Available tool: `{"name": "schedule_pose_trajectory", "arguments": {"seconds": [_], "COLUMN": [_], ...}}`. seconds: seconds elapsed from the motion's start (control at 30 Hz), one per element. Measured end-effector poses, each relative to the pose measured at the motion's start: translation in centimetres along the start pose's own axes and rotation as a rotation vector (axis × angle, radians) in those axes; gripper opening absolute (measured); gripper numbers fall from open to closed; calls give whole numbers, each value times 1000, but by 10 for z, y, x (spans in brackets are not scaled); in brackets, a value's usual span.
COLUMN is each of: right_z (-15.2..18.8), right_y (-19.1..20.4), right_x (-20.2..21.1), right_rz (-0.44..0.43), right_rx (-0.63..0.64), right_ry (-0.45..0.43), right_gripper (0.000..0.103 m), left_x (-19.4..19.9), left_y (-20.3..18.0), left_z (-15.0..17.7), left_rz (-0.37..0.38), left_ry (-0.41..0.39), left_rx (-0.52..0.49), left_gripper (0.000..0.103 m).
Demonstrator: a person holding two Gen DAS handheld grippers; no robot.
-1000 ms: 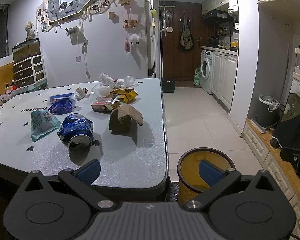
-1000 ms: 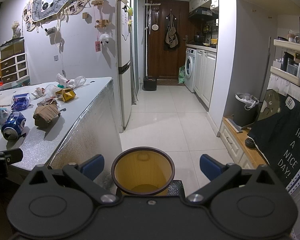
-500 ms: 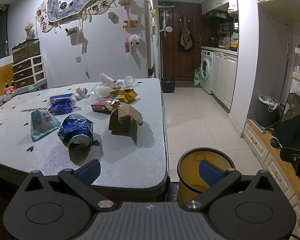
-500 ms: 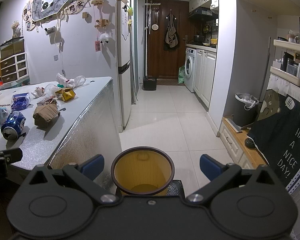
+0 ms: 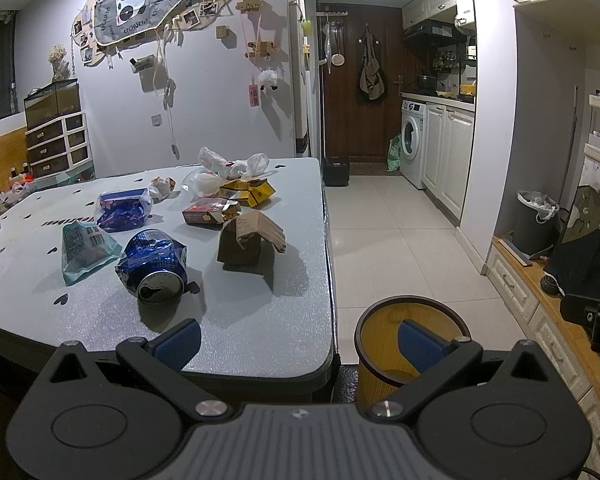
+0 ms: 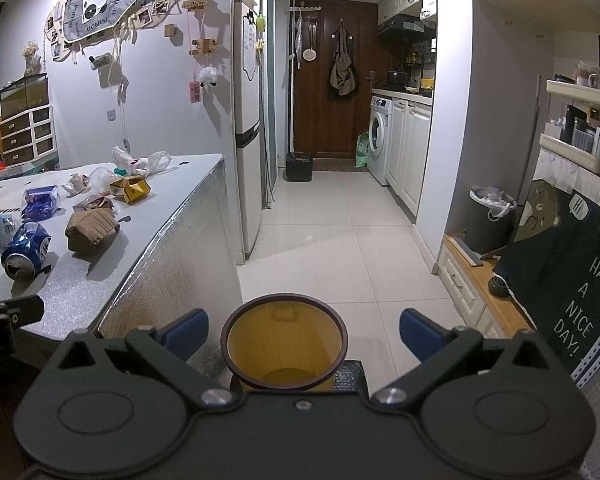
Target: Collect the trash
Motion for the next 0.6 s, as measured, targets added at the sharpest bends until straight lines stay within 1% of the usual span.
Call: {"name": "schedule_pose_trajectory", "arguments": {"seconds": [0.4,0.6], "right_z": [0,-1], "right_y": [-1,0], "right_x": [0,0], "right_rz": [1,2], "right_rx": [1,1], "right_ry": [-1,-1], "right_gripper": [103,103], "left_x": [0,7], "left_y": [0,-4], "left_z": [0,-9], "left_rz": [0,4], "left_ry": [-1,-2], "left_rx": [-1,-3], "left_gripper": [103,103]}}
Point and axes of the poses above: each gripper's, at about its wrist camera, not at the fingertips, and x roughly against the way its jaws point, y to its left, z to its underside, the point moved 7 cm from there along -x, roughly the way its jaws point, and after that the axes turned 13 degrees about z, right-handed, at the moved point
